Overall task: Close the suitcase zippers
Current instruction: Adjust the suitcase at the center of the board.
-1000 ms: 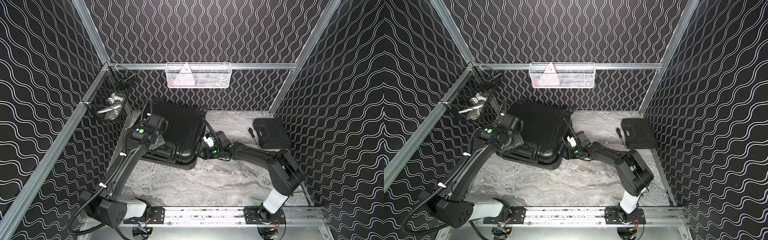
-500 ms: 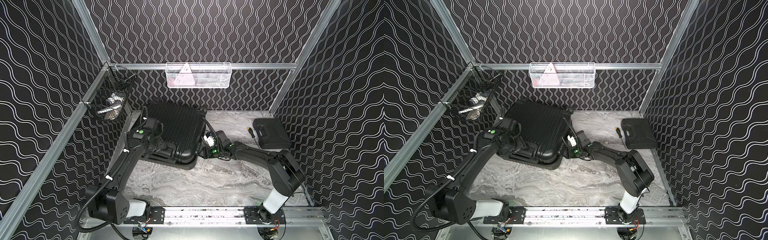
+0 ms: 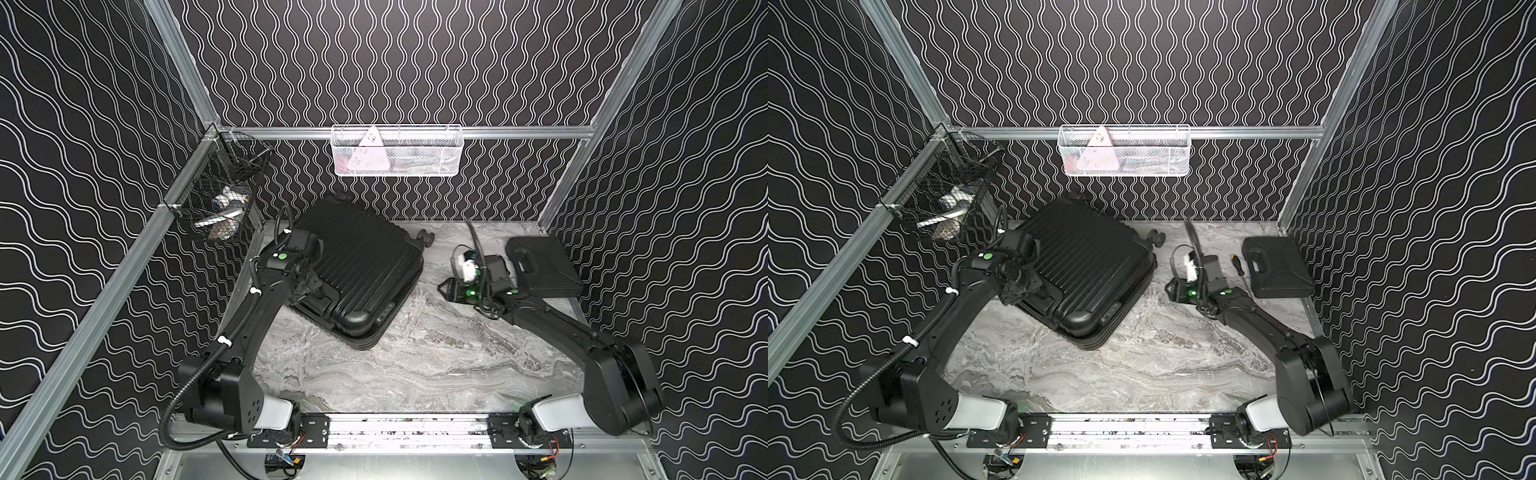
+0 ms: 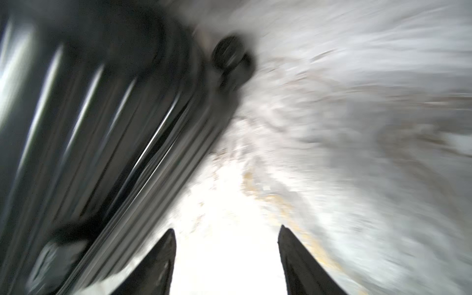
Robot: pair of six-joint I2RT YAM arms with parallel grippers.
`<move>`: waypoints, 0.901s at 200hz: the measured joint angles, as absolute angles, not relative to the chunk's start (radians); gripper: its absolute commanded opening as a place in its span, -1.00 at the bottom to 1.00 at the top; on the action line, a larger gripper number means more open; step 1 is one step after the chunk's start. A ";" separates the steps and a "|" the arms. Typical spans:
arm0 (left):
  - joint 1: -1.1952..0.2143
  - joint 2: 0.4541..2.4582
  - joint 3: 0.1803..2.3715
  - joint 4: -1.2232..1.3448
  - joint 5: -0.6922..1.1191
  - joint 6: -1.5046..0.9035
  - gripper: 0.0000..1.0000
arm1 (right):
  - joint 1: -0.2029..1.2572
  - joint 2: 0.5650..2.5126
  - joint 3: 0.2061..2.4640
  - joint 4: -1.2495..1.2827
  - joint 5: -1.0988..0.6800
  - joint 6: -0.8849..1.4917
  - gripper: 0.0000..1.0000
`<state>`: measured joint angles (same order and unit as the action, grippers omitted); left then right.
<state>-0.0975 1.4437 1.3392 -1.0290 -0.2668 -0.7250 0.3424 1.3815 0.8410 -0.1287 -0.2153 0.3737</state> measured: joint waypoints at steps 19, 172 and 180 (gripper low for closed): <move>-0.083 1.483 1.361 -0.994 -0.281 -0.640 -0.25 | 0.311 1.321 0.791 -0.128 -0.216 0.369 0.34; -0.007 1.718 1.619 -0.877 -0.016 -0.079 0.05 | 0.298 1.232 0.611 0.041 -0.298 0.320 0.35; -0.009 1.716 1.618 -0.878 -0.015 -0.077 0.05 | 0.298 1.228 0.607 0.046 -0.298 0.317 0.35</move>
